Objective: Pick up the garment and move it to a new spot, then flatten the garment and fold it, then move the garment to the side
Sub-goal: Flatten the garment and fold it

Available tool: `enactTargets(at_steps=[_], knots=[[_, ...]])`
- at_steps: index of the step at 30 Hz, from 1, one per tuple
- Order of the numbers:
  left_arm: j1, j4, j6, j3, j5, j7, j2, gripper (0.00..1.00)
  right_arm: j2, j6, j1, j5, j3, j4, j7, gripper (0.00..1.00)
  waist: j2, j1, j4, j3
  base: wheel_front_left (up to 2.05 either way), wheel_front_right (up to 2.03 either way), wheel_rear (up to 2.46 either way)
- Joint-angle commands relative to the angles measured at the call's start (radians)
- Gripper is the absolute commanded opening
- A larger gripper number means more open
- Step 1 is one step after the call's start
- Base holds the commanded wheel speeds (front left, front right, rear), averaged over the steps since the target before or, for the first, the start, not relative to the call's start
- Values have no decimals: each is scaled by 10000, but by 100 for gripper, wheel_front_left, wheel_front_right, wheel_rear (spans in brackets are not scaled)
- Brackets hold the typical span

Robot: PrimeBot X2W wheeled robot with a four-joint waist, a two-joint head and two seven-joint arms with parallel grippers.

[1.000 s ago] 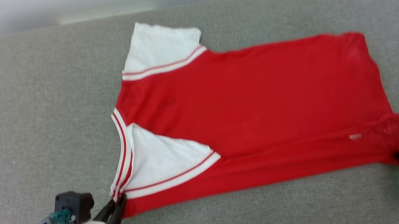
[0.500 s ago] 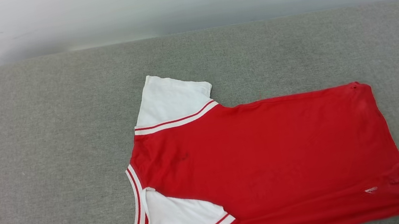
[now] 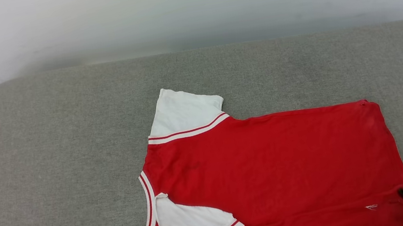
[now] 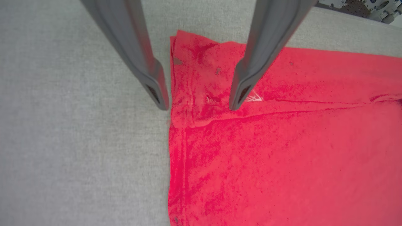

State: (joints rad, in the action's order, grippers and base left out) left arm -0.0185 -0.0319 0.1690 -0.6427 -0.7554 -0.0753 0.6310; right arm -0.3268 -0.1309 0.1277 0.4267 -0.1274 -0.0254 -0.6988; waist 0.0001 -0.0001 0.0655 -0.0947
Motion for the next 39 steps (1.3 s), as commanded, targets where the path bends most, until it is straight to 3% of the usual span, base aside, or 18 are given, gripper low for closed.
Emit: enactTargets(at_steps=[1,5,10,13,19,26,33,39], knots=[[181,83,-165,40,319,-581,-34,100,5,4,-250,8,-20,-223,369,100,-1,1,36,165,0,0,0],[431,350,-198,453,1005,-1754,-327,100,-21,4,-520,-84,57,-721,1984,100,-1,1,87,385,0,0,0],[483,836,-26,1582,1603,-1908,-1085,100,138,4,-664,-505,181,-1220,4343,100,-1,1,134,484,0,0,0],[422,1235,-158,2250,2088,-1914,-1747,100,505,4,-639,-805,187,-1325,5615,100,-1,1,119,506,0,0,0],[51,1570,-1039,3307,2720,-1908,-2602,100,1156,4,-561,-1434,363,-1284,7409,100,-1,1,-49,470,0,0,0],[-92,1285,-1848,4156,3275,-1898,-3067,100,1512,4,-885,-1729,607,-1048,8032,100,-1,1,-330,129,0,0,0],[1028,682,-2435,4073,3473,-1560,-2698,100,1622,4,-1204,-1870,612,-1207,8080,100,-1,1,-746,-675,0,0,0],[3112,356,-2907,3648,2760,666,-1441,100,1726,4,-1619,-1934,741,-1418,8024,100,-1,1,-1330,-1600,0,0,0]])
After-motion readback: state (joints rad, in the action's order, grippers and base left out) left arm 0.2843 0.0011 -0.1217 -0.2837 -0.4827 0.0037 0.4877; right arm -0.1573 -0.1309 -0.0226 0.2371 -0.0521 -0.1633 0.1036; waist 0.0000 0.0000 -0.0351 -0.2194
